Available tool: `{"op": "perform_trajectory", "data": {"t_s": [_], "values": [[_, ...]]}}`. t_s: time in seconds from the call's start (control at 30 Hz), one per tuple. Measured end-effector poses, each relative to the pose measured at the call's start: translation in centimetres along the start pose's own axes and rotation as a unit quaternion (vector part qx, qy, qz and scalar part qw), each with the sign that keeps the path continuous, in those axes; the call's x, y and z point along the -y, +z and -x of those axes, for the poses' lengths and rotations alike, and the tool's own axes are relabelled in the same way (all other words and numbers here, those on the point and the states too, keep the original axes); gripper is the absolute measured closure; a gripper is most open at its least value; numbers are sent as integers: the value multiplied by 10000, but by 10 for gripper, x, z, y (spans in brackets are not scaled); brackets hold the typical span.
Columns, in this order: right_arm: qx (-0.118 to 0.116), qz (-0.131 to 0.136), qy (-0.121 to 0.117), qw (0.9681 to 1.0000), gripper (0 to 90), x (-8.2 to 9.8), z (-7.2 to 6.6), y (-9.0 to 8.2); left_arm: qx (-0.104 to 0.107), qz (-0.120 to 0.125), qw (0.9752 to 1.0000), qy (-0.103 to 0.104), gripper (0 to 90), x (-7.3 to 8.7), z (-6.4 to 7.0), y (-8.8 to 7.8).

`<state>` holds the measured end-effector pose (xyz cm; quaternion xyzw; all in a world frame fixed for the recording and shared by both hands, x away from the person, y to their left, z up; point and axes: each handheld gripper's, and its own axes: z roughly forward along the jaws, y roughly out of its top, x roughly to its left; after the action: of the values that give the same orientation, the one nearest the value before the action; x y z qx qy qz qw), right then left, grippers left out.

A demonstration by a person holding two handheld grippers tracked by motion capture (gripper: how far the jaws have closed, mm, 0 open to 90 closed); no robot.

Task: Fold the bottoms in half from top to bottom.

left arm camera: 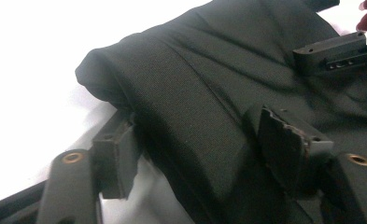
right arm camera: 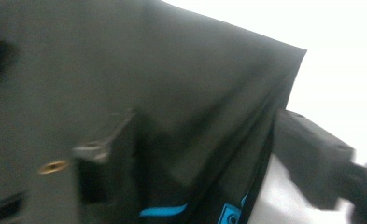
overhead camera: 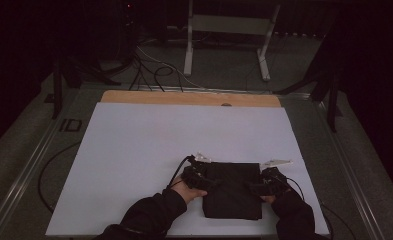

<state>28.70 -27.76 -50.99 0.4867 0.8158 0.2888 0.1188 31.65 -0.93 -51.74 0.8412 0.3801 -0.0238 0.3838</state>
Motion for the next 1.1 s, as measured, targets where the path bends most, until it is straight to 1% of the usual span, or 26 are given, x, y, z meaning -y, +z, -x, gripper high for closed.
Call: {"op": "perform_trajectory", "data": {"t_s": [0.07, 0.1, 0.17, 0.2, 0.23, 0.27, 0.33, 0.4, 0.47, 0.53, 0.6, 0.63, 0.67, 0.7, 0.73, 0.77, 0.83, 0.9, 0.97, 1.03, 1.1], "values": [[-111, -5, -33, 9999, 395, 0, -1, -1, 84, -26, 9999, -50, 415, 0, -1, 0], [-159, -6, -37, 9999, 432, -1, -2, -2, 87, -36, 9999, -55, 442, -1, -1, 1], [-244, -10, -62, 9997, 501, -1, -2, -2, 109, -75, 9999, -24, 486, -1, 0, 1], [-244, -10, -62, 9997, 501, -1, -2, -2, 109, -75, 9999, -24, 521, -1, 0, 1], [-287, -6, -70, 9996, 528, -1, -3, -2, 154, -85, 9998, -46, 521, -2, 0, 2], [-322, -11, -75, 9995, 562, -1, -3, -2, 159, -101, 9998, -44, 558, -2, 0, 2], [-433, -26, -59, 9990, 637, -1, -4, -2, 165, -127, 9998, -10, 594, -3, 1, 3], [-504, -31, -59, 9987, 689, -1, -5, -2, 147, -120, 9998, 58, 616, -2, 3, 4], [-515, -33, -75, 9986, 722, -1, -6, -2, 153, -126, 9998, 39, 653, -3, 3, 4], [-500, -59, -103, 9987, 742, -2, -7, -4, 144, -122, 9998, 49, 687, -3, 5, 4], [-468, -9, -68, 9989, 754, -2, -8, -4, 143, -87, 9999, 20, 706, -3, 5, 4], [-454, 4, -82, 9989, 759, -2, -8, -5, 152, -78, 9998, 83, 713, -3, 6, 3], [-424, 19, -121, 9990, 763, -2, -9, -6, 152, -78, 9998, 83, 722, -3, 6, 3], [-403, 25, -126, 9991, 766, -2, -10, -7, 147, -76, 9997, 159, 725, -4, 7, 2], [-405, 33, -111, 9991, 768, -2, -10, -7, 156, -47, 9998, 143, 728, -5, 8, 1], [-415, 60, -114, 9991, 769, -2, -10, -8, 193, -32, 9997, 163, 729, -6, 8, 0], [-401, 86, -129, 9991, 771, -3, -10, -10, 199, -17, 9996, 222, 731, -8, 9, -2], [-426, 121, -73, 9990, 771, -3, -10, -12, 233, 10, 9993, 286, 733, -9, 10, -5], [-415, 171, -100, 9989, 772, -3, -11, -13, 257, 57, 9992, 291, 734, -11, 12, -7], [-424, 235, -128, 9987, 771, -4, -11, -16, 235, 81, 9990, 365, 735, -13, 14, -9], [-431, 317, -107, 9985, 771, -5, -12, -18, 225, 99, 9990, 387, 736, -15, 15, -11]]}}
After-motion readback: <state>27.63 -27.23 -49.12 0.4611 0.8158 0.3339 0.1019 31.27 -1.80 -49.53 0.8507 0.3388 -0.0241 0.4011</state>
